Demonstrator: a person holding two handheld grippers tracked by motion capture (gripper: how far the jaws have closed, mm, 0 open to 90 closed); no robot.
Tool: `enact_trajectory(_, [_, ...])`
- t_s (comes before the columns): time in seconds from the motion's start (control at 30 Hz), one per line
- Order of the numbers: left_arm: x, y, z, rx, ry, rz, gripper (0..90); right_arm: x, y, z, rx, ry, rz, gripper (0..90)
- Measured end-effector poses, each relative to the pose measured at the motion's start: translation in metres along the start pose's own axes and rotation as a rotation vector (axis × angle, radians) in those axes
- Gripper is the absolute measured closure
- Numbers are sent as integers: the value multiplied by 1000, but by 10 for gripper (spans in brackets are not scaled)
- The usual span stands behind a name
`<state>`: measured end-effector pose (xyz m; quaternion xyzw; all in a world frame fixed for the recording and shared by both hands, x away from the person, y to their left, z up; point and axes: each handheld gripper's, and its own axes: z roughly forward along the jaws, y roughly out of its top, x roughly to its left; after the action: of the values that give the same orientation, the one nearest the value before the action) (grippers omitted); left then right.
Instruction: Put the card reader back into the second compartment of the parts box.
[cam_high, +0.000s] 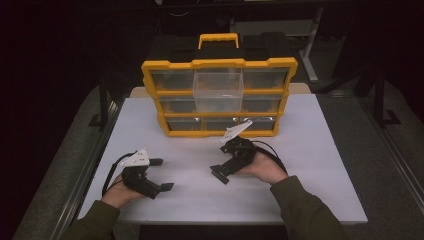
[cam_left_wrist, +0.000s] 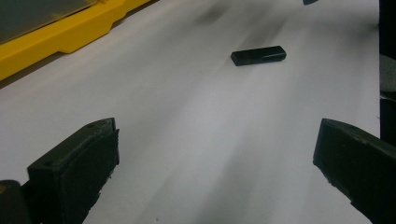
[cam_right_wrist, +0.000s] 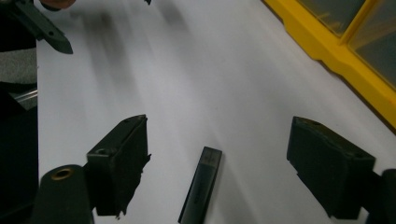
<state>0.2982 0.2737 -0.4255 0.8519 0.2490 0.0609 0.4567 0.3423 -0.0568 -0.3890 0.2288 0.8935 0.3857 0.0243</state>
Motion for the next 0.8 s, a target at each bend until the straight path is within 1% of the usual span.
enact_trajectory(0.03, [0, 0, 0, 0, 0, 0, 0, 0, -1, 0, 6, 0, -3, 204])
enact_trajectory(0.07, [0, 0, 0, -1, 0, -1, 0, 1, -3, 2, 17, 3, -9, 243])
enact_trajectory(0.13, [0, 0, 0, -1, 0, -2, 0, 1, -4, 3, 32, 4, -9, 257])
enact_trajectory(0.43, [-1, 0, 0, -1, 1, 0, 0, 1, -9, 8, 53, 12, -13, 309])
enact_trajectory(0.57, [-1, 0, 0, 2, 0, 1, 0, 1, -12, 11, 71, 14, -16, 335])
enact_trajectory(0.7, [-1, 0, 0, 1, 1, 1, 0, 1, -14, 14, 83, 17, -8, 368])
enact_trajectory(0.8, [-1, 0, 0, 2, 1, 1, 0, 1, -15, 17, 97, 17, -13, 391])
